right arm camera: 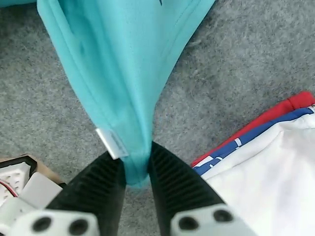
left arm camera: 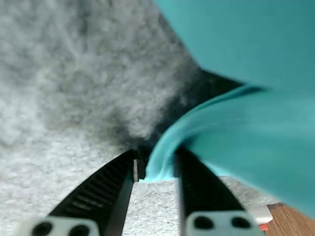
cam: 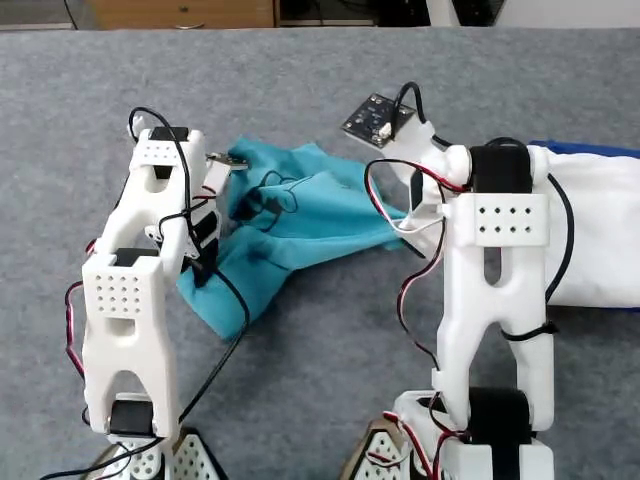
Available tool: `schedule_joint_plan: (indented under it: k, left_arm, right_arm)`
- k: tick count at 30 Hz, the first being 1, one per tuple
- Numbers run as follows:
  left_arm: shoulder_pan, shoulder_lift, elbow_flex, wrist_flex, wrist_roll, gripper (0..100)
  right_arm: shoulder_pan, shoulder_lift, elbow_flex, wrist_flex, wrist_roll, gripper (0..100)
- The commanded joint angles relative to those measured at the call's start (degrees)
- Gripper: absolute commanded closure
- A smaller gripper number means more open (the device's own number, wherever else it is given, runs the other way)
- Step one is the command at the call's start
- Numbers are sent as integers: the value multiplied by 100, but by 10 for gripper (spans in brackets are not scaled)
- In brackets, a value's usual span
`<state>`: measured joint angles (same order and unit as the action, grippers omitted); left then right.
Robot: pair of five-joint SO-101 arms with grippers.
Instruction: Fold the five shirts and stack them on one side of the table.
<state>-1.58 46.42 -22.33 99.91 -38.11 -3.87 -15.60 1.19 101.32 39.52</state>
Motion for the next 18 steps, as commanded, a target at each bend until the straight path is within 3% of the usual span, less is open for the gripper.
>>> schedule_joint_plan:
  k: [1, 7, 18]
  left_arm:
    - [62, 66, 44, 44, 62, 979]
    - [-396, -541, -299, 88, 536, 982]
    - [-932, -3960, -598, 79, 818, 982]
  right_arm:
    - [136, -242, -189, 79, 53, 995]
    - [136, -242, -725, 88, 53, 995]
    - [136, -242, -1719, 88, 18, 995]
